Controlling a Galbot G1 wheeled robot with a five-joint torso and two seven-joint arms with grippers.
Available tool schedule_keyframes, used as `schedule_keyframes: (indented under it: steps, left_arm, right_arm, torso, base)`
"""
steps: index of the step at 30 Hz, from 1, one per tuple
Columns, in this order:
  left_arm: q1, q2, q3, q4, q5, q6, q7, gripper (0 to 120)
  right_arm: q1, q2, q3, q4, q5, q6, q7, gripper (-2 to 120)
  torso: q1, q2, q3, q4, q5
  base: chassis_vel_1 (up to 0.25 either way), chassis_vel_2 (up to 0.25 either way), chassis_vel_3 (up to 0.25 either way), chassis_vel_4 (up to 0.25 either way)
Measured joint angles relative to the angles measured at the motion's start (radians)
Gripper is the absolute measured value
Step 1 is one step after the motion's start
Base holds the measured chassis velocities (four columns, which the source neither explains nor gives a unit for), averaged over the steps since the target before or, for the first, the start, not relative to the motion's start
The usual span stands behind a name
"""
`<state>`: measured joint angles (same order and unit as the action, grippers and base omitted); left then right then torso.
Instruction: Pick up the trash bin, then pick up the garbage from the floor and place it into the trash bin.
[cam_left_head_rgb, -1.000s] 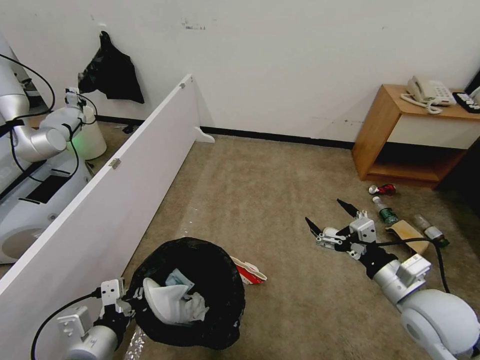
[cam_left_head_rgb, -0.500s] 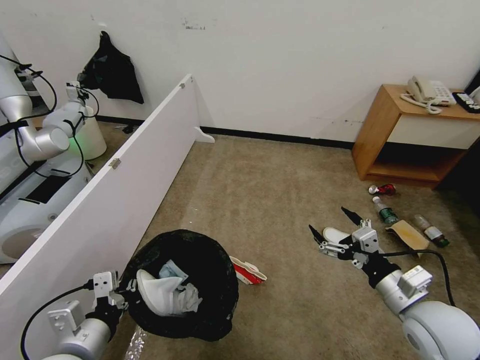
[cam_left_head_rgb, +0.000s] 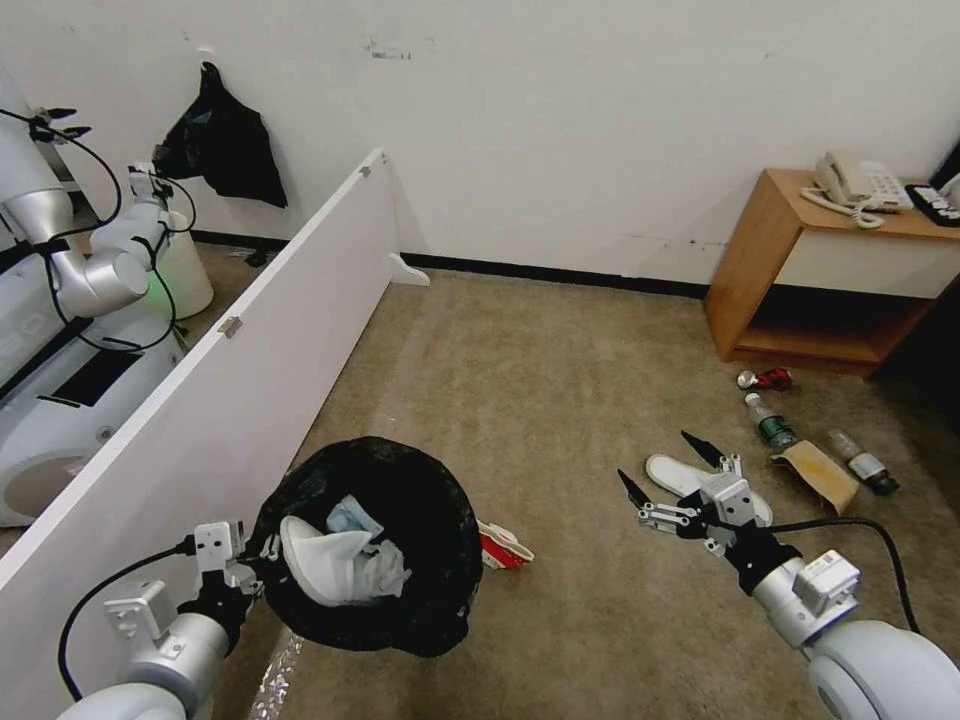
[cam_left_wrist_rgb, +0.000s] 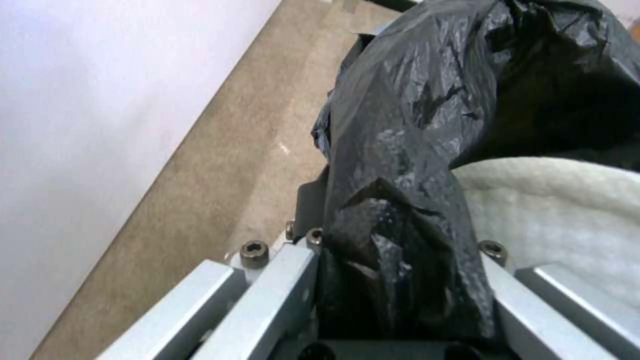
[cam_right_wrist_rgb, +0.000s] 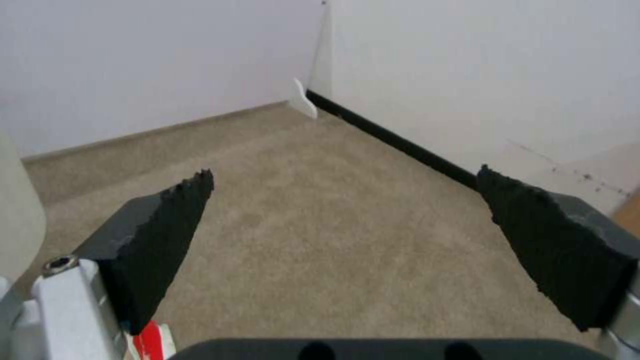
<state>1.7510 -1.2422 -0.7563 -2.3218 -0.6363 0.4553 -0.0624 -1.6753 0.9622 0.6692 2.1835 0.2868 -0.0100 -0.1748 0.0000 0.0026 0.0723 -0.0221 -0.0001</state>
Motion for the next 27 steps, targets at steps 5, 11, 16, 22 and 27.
schedule_keyframes:
  steps: [5,11,16,22,27]
  left_arm:
    - [-0.012,0.000,0.005,0.001,0.009,-0.020,0.006,4]
    - [-0.013,-0.007,0.021,0.001,0.023,-0.038,0.008,4]
    - [-0.006,-0.022,0.036,0.001,0.045,-0.050,0.007,4]
    - [-0.002,-0.024,0.034,-0.002,0.048,-0.053,0.007,4]
    - [-0.002,-0.027,0.033,-0.004,0.049,-0.053,0.006,4]
  right_arm:
    - [-0.004,0.011,0.000,0.000,-0.013,0.000,-0.001,100]
    - [-0.010,0.019,0.001,0.000,-0.028,0.000,-0.005,100]
    - [-0.013,0.021,0.006,0.001,-0.042,0.001,-0.016,100]
    - [-0.011,0.021,0.001,0.001,-0.030,-0.008,-0.016,100]
    - [-0.008,0.020,-0.007,-0.001,-0.024,0.001,-0.018,100]
  torso:
    - [0.000,0.000,0.000,0.0002,0.0001]
    - [0.000,0.000,0.000,0.0002,0.0001]
    - [0.000,0.000,0.000,0.0002,0.0001]
    - [0.000,0.000,0.000,0.0002,0.0002]
    - [0.000,0.000,0.000,0.0001,0.0002]
  base:
    - [0.000,0.000,0.000,0.000]
    - [0.000,0.000,0.000,0.000]
    - [0.000,0.000,0.000,0.000]
    - [0.000,0.000,0.000,0.000]
    - [0.009,0.010,-0.007,-0.005]
